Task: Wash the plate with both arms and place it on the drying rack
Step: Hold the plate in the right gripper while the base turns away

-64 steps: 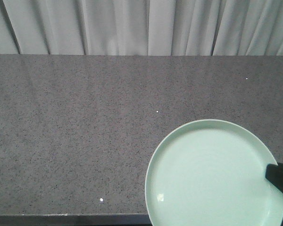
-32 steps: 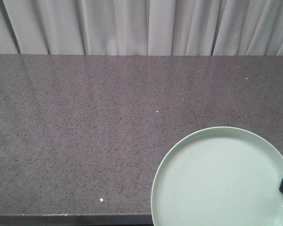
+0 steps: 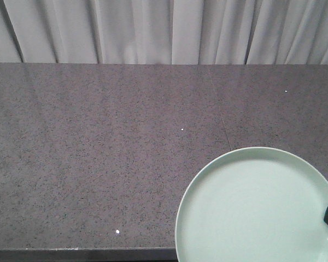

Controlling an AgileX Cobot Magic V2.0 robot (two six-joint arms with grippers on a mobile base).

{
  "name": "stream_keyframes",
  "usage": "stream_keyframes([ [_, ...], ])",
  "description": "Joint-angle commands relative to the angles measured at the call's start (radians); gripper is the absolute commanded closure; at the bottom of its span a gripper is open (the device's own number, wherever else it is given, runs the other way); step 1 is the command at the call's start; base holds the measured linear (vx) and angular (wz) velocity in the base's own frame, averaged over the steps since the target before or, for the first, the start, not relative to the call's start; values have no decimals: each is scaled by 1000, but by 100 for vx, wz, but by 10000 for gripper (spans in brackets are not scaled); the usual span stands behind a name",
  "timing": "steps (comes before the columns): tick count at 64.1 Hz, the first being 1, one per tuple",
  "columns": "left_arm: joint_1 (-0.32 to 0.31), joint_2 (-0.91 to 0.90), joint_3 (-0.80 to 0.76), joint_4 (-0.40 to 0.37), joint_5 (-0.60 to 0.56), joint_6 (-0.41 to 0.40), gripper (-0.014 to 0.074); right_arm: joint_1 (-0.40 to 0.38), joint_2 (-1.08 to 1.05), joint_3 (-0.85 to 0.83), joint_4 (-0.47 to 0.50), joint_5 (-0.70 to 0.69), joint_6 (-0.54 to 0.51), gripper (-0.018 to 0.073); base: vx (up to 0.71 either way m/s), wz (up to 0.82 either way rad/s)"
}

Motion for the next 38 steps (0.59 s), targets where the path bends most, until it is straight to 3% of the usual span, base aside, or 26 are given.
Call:
stream_keyframes([
  [1,0,-14,-26,-3,-70,-9,603,-3,8,-27,18,-67,0,561,0,0],
  [38,0,-14,-26,-3,-70,-9,603,-3,8,-27,20,-68,0,561,0,1],
])
